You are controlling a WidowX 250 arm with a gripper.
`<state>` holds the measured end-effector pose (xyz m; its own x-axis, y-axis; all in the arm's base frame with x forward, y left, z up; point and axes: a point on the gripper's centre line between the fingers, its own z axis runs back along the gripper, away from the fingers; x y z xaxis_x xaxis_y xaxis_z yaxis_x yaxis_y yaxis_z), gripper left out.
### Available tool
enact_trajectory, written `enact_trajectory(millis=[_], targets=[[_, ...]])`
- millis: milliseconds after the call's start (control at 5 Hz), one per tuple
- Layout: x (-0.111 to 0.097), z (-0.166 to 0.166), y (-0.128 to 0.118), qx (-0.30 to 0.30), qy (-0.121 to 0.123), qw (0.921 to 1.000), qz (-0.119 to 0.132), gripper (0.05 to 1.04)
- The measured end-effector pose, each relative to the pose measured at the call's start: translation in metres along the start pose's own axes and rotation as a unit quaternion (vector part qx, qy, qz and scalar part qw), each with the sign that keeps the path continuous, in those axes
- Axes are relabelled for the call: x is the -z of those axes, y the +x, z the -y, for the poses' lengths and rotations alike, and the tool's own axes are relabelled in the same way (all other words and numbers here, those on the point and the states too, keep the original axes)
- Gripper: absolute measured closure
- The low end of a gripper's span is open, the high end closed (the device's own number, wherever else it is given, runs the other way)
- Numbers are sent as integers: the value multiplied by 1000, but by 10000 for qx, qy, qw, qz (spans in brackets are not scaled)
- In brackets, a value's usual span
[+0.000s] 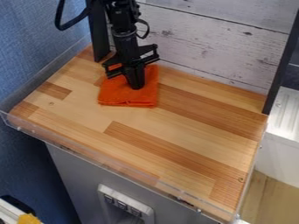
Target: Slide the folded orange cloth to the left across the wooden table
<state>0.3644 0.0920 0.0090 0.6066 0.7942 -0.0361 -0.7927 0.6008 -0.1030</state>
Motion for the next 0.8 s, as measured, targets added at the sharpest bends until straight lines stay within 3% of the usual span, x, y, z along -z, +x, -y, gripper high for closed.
enact_trajectory(millis=[200, 400, 800], targets=[[0, -8, -1, 769, -114, 9969, 143, 1025], [-1, -18, 0, 1670, -130, 9854, 289, 1025], [-5, -46, 11, 3108, 143, 9495, 397, 1025]])
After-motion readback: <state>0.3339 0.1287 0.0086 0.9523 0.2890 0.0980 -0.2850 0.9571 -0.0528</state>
